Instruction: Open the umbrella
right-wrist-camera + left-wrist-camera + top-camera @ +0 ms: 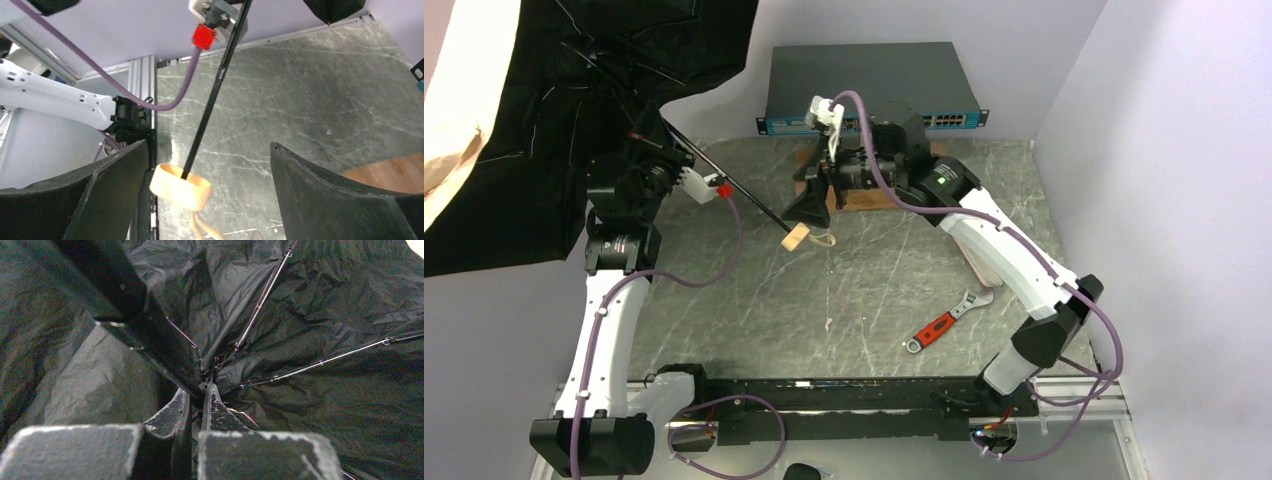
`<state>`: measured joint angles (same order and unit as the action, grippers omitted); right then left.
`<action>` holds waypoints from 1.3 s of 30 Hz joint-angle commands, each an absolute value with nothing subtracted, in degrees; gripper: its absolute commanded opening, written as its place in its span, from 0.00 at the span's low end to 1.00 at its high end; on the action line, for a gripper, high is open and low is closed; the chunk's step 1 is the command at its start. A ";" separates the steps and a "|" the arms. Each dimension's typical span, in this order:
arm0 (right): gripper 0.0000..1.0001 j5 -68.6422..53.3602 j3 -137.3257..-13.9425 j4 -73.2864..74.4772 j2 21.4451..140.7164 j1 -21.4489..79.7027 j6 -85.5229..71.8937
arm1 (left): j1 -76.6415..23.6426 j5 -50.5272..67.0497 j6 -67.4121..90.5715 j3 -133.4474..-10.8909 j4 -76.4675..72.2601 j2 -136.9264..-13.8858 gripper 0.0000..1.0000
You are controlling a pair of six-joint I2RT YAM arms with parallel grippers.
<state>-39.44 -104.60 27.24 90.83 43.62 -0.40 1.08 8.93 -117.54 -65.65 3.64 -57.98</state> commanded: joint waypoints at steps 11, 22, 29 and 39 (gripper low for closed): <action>0.80 -35.69 -113.20 34.83 102.80 48.77 2.26 | 0.79 8.96 -126.67 -66.83 -0.75 -54.87 0.07; 0.00 -32.82 -107.64 41.62 100.35 52.33 15.48 | 2.51 2.15 -122.51 -68.69 -3.47 -57.74 0.14; 0.00 -29.52 -100.30 41.86 95.74 53.44 23.40 | 10.88 0.18 -120.92 -70.36 -12.81 -64.37 0.23; 0.00 -27.55 -97.43 44.72 94.46 53.48 27.79 | 18.90 1.34 -119.48 -74.49 -14.81 -68.93 0.25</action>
<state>-19.25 -101.03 27.62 99.94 51.37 18.09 11.31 13.21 -118.63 -67.55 0.69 -67.55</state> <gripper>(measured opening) 0.066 0.280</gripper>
